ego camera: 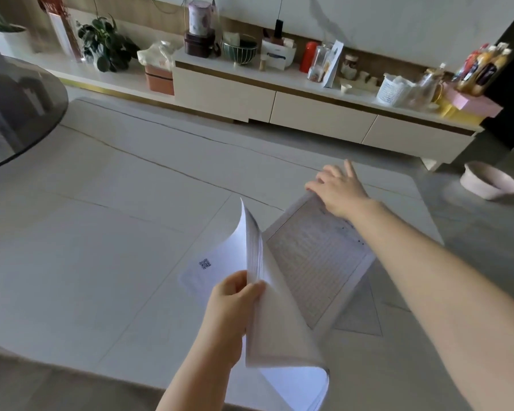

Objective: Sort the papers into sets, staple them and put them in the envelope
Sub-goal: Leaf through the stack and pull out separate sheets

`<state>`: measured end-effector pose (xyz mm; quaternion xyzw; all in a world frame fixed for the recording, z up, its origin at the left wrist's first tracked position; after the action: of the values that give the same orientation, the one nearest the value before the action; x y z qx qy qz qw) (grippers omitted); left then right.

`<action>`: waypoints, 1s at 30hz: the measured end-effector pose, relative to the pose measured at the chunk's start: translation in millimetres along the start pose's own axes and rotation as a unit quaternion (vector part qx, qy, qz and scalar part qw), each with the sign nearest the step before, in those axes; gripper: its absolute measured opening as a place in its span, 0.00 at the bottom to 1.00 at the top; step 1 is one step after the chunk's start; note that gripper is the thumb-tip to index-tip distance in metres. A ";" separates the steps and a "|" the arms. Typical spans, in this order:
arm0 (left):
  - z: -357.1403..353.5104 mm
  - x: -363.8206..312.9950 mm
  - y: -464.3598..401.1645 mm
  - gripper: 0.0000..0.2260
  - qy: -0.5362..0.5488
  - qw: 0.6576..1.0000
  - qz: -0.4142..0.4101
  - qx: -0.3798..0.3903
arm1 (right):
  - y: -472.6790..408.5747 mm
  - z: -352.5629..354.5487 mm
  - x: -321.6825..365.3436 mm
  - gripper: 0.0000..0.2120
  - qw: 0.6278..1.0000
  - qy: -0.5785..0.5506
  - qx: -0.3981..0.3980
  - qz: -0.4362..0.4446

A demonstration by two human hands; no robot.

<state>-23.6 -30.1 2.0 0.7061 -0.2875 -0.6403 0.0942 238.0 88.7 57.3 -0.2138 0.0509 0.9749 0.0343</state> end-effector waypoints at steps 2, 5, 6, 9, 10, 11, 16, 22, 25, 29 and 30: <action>0.2 1.2 -1.9 0.06 0.011 1.000 0.003 0.003 | -0.1 -23.3 14.0 0.31 0.999 -0.040 -0.007 -0.023; 3.1 0.4 1.2 0.08 0.014 1.000 0.001 0.017 | 31.2 -65.9 40.0 0.24 0.987 -0.146 -0.010 -0.067; 4.0 -0.8 3.3 0.09 0.012 1.000 0.000 0.018 | 46.1 -83.5 49.7 0.22 0.981 -0.181 0.016 -0.063; 4.4 -0.8 8.7 0.09 0.012 1.000 0.002 0.009 | 89.9 -114.3 58.6 0.22 0.958 -0.271 0.071 -0.053; 4.0 -0.8 10.5 0.08 0.010 1.000 0.002 0.005 | 100.2 -114.6 54.9 0.22 0.952 -0.295 0.049 -0.068; 3.3 -0.7 11.9 0.08 0.007 1.000 0.002 0.002 | 111.0 -109.0 52.1 0.23 0.946 -0.311 0.019 -0.091; 6.7 -9.6 19.5 0.09 -0.005 1.000 -0.023 0.002 | 166.7 -95.8 93.6 0.31 0.945 -0.292 0.122 -0.077; 24.7 -18.4 29.4 0.12 -0.042 0.998 -0.051 0.001 | 169.2 -102.2 56.3 0.30 0.946 -0.247 0.211 0.001; 24.2 -15.7 32.2 0.12 -0.024 0.999 -0.030 0.007 | 171.3 -90.4 53.4 0.26 0.941 -0.295 0.165 -0.024; 9.3 1.8 29.5 0.07 0.018 0.999 0.027 0.022 | 191.0 -29.6 87.0 0.16 0.751 -0.641 0.020 -0.154; 3.2 5.8 29.3 0.06 0.034 0.998 0.038 0.031 | 199.6 -14.8 100.6 0.17 0.697 -0.699 0.023 -0.156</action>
<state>-34.9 -56.4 11.2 0.7187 -0.3308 -0.6024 0.1060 135.2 -106.5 18.5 0.5256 0.0002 0.8228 0.2162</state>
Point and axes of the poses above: each hand's wrist, its own y-axis away from the middle knuckle, its own z-axis out of the back of the hand, x = y × z, the point moved 4 cm from there along -y, towards the middle knuckle, and after that the axes turned 1 degree about -x, right-handed, at the moved point
